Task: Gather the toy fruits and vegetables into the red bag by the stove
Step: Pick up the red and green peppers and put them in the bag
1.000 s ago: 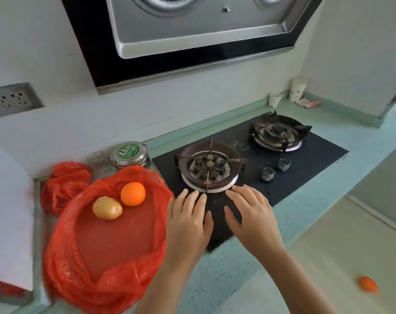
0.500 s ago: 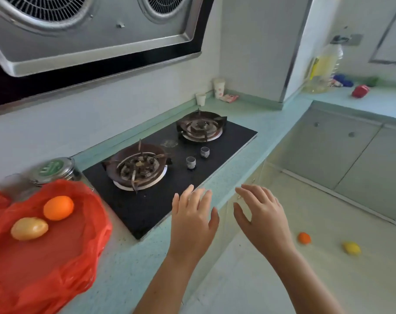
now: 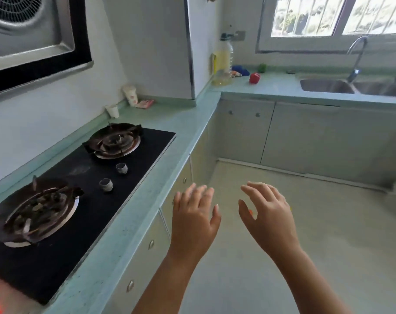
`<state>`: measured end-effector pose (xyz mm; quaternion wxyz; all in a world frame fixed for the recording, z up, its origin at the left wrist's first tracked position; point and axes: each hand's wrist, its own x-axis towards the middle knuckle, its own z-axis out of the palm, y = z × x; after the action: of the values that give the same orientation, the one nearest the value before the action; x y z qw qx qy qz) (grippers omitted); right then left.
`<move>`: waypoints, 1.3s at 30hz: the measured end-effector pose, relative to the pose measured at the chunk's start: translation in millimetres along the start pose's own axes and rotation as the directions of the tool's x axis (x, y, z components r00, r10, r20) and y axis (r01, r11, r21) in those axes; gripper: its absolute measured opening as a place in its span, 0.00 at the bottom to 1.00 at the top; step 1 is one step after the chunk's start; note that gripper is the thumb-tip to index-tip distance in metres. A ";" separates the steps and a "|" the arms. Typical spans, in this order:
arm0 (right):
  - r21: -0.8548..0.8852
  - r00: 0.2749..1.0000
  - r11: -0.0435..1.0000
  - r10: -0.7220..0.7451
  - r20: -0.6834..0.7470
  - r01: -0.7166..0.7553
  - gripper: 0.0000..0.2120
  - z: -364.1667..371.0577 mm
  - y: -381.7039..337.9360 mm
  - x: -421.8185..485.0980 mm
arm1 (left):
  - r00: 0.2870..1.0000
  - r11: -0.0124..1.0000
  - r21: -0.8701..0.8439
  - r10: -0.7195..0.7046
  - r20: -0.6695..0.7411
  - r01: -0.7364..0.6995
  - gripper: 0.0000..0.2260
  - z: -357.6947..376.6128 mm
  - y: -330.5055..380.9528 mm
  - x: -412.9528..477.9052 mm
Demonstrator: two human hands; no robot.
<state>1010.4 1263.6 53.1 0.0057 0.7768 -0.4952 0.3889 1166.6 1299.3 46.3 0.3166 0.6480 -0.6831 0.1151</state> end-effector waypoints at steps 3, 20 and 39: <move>-0.043 0.999 0.998 0.048 -0.012 -0.048 0.17 0.8 22.1 4.8 | 0.999 0.999 -0.034 0.040 0.013 -0.040 0.17 21.5 1.8 14.4; -0.206 0.990 0.968 0.142 -0.020 -0.143 0.17 115.9 80.9 184.8 | 0.984 0.966 -0.189 0.173 -0.029 -0.176 0.16 142.0 -91.4 211.5; -0.234 0.977 0.949 0.207 -0.044 -0.211 0.18 208.1 228.0 343.8 | 0.986 0.954 -0.263 0.161 0.041 -0.145 0.17 298.2 -101.4 394.0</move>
<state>1029.7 802.5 31.8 0.0622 0.7100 -0.6175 0.3326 1195.1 796.4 19.2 0.3673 0.5494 -0.7499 0.0289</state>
